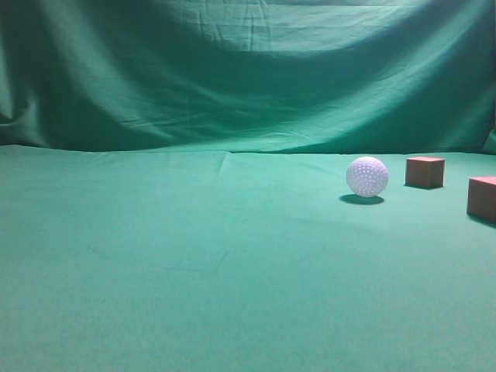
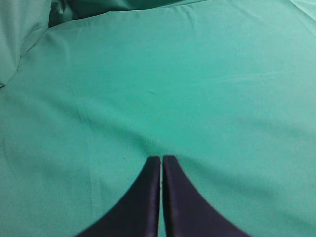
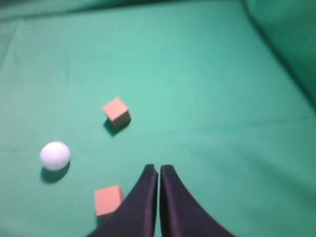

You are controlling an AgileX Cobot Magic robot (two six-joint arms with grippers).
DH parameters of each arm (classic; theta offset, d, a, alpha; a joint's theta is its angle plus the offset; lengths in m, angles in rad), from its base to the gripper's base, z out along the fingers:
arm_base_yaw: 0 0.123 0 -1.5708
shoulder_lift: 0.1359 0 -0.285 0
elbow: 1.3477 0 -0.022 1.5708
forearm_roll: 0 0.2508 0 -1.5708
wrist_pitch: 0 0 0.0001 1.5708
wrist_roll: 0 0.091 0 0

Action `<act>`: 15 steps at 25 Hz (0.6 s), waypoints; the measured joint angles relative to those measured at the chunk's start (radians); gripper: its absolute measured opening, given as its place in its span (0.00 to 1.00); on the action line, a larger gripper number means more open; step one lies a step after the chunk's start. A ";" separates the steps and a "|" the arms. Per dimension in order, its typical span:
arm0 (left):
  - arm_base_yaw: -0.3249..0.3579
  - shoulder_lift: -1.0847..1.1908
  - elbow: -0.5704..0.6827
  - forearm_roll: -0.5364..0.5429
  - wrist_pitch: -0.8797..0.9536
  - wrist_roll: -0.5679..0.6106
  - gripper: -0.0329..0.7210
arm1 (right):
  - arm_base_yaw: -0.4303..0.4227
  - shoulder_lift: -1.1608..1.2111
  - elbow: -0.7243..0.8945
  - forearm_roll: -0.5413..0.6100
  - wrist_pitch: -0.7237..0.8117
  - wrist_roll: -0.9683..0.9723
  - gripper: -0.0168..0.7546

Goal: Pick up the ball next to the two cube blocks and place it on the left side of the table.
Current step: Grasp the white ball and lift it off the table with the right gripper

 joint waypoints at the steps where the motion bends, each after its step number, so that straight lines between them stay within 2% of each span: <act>1: 0.000 0.000 0.000 0.000 0.000 0.000 0.04 | 0.000 0.050 -0.037 0.027 0.033 -0.007 0.02; 4: 0.000 0.000 0.000 0.000 0.000 0.000 0.04 | 0.002 0.173 -0.125 0.151 0.070 -0.126 0.02; 7: 0.000 0.000 0.000 0.000 0.000 0.000 0.04 | 0.064 0.290 -0.209 0.243 0.121 -0.310 0.02; 12: 0.000 0.000 0.000 0.000 0.000 0.000 0.04 | 0.232 0.520 -0.373 0.246 0.200 -0.382 0.02; 15: 0.000 0.000 0.000 0.000 0.000 0.000 0.04 | 0.281 0.658 -0.464 0.242 0.213 -0.391 0.02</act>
